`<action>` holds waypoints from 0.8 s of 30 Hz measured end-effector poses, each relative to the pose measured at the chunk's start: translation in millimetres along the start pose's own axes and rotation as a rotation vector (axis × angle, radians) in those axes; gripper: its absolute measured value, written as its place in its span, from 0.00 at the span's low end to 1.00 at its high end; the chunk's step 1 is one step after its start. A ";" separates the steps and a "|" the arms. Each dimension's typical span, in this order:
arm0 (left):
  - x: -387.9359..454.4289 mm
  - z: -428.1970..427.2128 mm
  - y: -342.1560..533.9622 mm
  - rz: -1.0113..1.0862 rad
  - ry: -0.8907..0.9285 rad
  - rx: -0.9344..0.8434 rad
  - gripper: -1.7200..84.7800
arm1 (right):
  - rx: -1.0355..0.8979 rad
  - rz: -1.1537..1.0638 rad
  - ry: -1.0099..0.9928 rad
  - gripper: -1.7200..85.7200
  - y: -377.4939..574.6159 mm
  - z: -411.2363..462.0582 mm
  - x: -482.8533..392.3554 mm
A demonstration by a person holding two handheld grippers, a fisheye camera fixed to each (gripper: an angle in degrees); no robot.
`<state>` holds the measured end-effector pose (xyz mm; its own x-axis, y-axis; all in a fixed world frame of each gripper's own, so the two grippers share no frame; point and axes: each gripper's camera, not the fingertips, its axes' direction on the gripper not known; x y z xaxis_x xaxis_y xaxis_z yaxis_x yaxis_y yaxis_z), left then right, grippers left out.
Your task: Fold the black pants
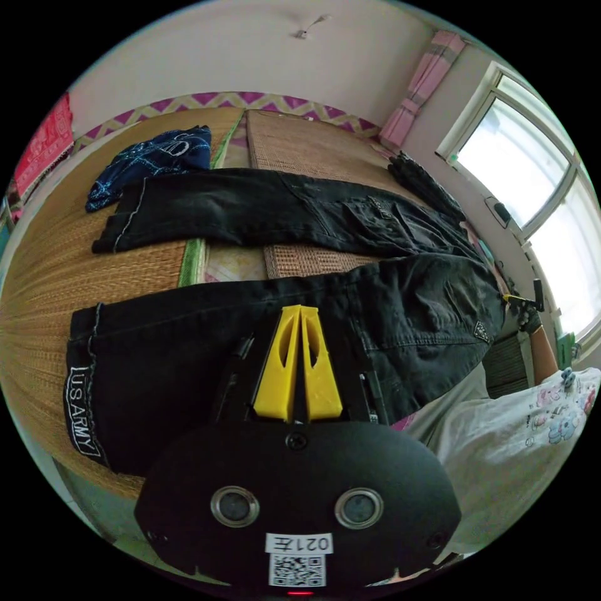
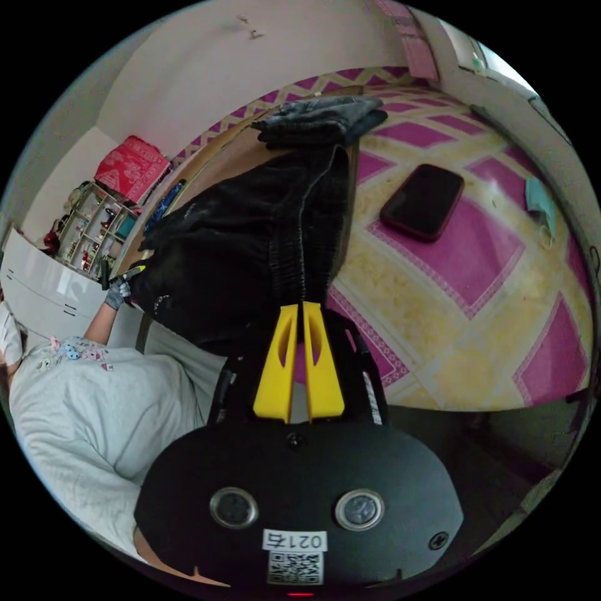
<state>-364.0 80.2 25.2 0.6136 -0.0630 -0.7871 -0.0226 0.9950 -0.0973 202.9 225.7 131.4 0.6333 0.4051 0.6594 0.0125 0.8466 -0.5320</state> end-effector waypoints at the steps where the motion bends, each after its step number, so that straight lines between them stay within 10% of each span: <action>1: -0.4 -1.2 3.6 0.000 0.006 0.000 0.01 | 0.047 0.022 -0.030 0.02 8.4 1.4 1.6; 12: -13.6 -57.0 64.0 -0.076 0.049 0.203 0.01 | 0.276 -0.211 -0.064 0.01 31.6 -61.4 -139.9; 19: -14.0 -73.2 100.0 -0.183 -0.146 0.169 0.01 | -0.001 -0.300 0.406 0.01 40.5 66.0 -251.4; 24: -6.0 -67.5 108.5 -0.159 -0.264 0.135 0.01 | 0.192 -0.255 0.511 0.01 77.6 77.7 -278.1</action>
<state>-423.5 183.3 -21.8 0.7849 -0.2134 -0.5817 0.1835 0.9768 -0.1108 -32.3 205.6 -51.9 0.9210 0.0041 0.3897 0.1032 0.9617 -0.2541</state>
